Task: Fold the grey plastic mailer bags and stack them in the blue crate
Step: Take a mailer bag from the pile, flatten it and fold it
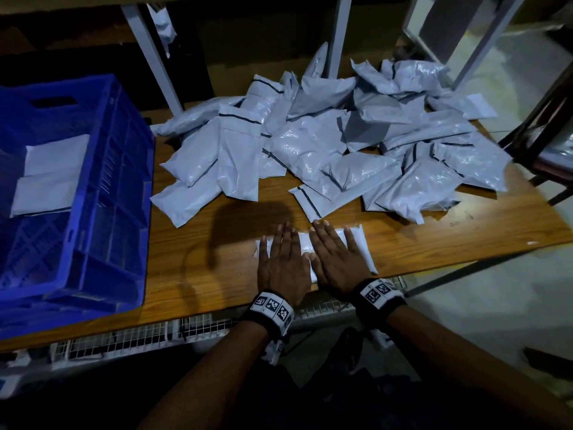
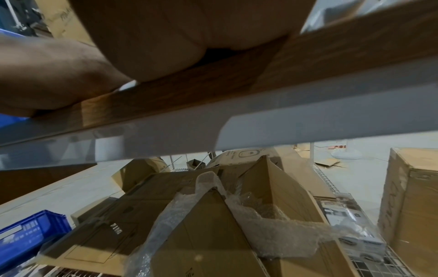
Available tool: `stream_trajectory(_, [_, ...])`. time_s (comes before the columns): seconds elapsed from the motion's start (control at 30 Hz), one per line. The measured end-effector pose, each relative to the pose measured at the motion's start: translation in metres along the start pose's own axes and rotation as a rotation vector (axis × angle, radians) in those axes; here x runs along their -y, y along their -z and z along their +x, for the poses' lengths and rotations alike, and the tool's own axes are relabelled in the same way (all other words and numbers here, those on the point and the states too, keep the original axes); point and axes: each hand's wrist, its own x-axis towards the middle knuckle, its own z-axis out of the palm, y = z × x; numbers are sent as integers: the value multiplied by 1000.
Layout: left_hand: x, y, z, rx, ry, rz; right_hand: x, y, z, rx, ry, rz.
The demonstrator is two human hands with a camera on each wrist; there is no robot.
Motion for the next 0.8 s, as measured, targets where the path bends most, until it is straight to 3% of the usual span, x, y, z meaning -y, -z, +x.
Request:
stream_trajectory(0.2, [-1,3,3,20,-8,-4,1,6,5,114,-26,56])
stream_trajectory(0.43, [-3,9,-1,10,0,11,0,13,2,129,-5,51])
stream_trajectory(0.57, [8,17,2,19,-9,-108,-13,29,0,92,45,227])
stream_trajectory(0.67, [19,24,3,-17,22,-180,-40,39,5,24,18,196])
stream_trajectory(0.8, [25,43,6,-50,19,-232,-68,54,17,252,8,89])
